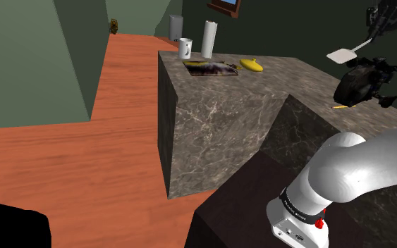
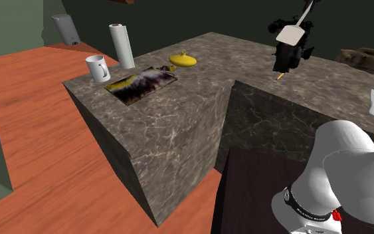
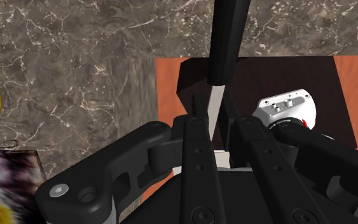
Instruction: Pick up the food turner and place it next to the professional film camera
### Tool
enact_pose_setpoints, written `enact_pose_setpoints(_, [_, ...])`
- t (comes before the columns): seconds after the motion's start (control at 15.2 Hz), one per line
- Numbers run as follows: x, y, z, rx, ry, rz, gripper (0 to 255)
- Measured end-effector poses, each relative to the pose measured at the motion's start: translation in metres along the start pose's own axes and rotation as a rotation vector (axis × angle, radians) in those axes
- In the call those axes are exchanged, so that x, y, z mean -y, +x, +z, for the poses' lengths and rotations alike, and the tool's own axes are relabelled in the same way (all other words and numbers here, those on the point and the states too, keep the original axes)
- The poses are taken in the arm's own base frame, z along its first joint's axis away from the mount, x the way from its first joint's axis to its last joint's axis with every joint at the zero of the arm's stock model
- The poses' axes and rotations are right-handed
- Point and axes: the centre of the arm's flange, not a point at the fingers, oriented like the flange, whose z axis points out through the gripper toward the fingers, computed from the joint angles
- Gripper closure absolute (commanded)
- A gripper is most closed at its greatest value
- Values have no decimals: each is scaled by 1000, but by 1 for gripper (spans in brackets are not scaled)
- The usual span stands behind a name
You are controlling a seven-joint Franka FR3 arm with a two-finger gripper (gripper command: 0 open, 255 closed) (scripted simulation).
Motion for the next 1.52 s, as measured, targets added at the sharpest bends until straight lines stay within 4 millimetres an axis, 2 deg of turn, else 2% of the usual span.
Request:
enact_pose_setpoints(0.2, [20, -33, -2, 0, 0, 0, 255])
enact_pose_setpoints(0.46, [46, -80, 7, 0, 0, -1, 255])
enact_pose_setpoints(1.06, [115, -178, 12, -1, 0, 0, 255])
enact_pose_setpoints(1.25, [132, -211, 15, -1, 0, -1, 255])
enact_pose_setpoints(1.39, [151, -234, 15, -1, -1, 0, 255])
enact_pose_setpoints(1.52, [159, -248, 18, -1, -1, -1, 255])
